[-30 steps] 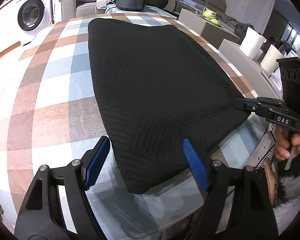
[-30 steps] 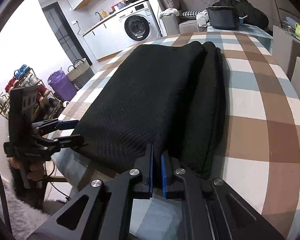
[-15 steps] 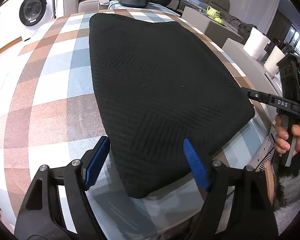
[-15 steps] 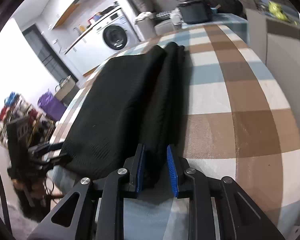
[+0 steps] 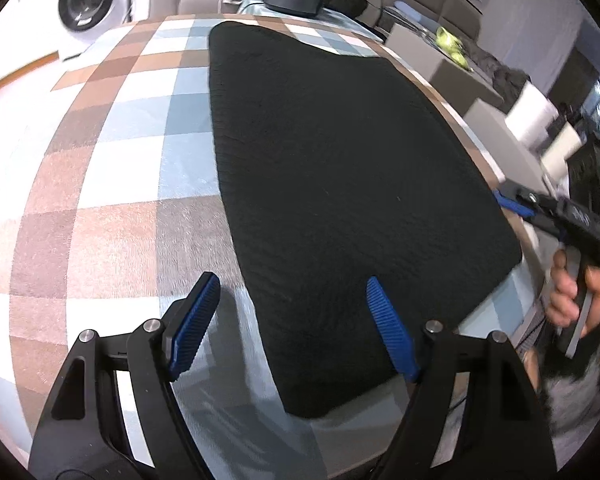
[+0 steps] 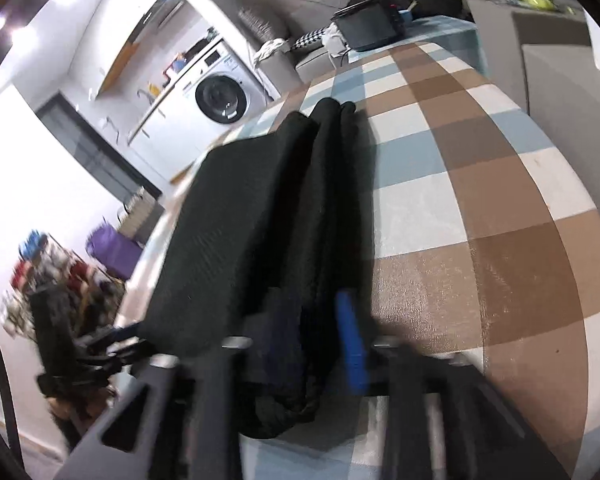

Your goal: Fold small clothes

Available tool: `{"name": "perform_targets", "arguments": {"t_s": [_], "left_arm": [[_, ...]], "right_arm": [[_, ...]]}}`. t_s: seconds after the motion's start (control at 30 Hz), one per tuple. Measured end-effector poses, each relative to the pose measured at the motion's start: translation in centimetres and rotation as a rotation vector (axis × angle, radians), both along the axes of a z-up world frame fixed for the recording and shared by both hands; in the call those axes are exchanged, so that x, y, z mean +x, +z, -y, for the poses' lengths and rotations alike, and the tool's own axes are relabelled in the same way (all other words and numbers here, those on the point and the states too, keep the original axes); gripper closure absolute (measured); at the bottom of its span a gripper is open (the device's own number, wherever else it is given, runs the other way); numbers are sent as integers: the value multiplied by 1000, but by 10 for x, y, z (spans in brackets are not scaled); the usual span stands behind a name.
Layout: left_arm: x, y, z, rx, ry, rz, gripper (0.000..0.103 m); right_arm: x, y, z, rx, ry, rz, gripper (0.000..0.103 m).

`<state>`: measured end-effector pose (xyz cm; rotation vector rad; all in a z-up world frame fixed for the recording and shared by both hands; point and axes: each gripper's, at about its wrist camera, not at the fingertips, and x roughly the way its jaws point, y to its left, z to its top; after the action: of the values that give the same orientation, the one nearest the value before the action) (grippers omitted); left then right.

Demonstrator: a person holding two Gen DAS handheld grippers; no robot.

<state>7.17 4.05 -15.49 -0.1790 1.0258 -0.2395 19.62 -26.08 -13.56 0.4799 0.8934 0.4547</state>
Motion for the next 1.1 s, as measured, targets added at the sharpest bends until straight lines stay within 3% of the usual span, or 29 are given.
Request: {"name": "perform_targets", "arguments": {"t_s": [0.17,0.23,0.3,0.37,0.4,0.53,0.9,1.03,1.1], "left_arm": [[16,-4,-7,-50,47,7,31],[18,-4,-4,-59,28,29,53],[19,-4,2,-6,15,53,72],[22,-5,2,9,13,58,78],[24,-5,1,1,16,56,79],[36,-6,-5,14,30,69,80],[109,-5,-33,86,84,83,80],[125,-6,-39,89,89,93,79],[122,-4,-41,102,97,107,68]], "right_arm": [[-1,-2,-20,-35,53,-12,49],[0,-6,-27,-46,61,-16,49],[-4,-6,-36,-99,67,7,50],[-6,-7,-47,-149,97,25,70],[-5,-9,-49,-142,103,21,76],[2,-12,-58,-146,94,28,84],[62,-10,-96,-175,41,6,85],[67,-6,-106,-240,32,31,82],[63,-2,-108,-274,38,49,74]]}}
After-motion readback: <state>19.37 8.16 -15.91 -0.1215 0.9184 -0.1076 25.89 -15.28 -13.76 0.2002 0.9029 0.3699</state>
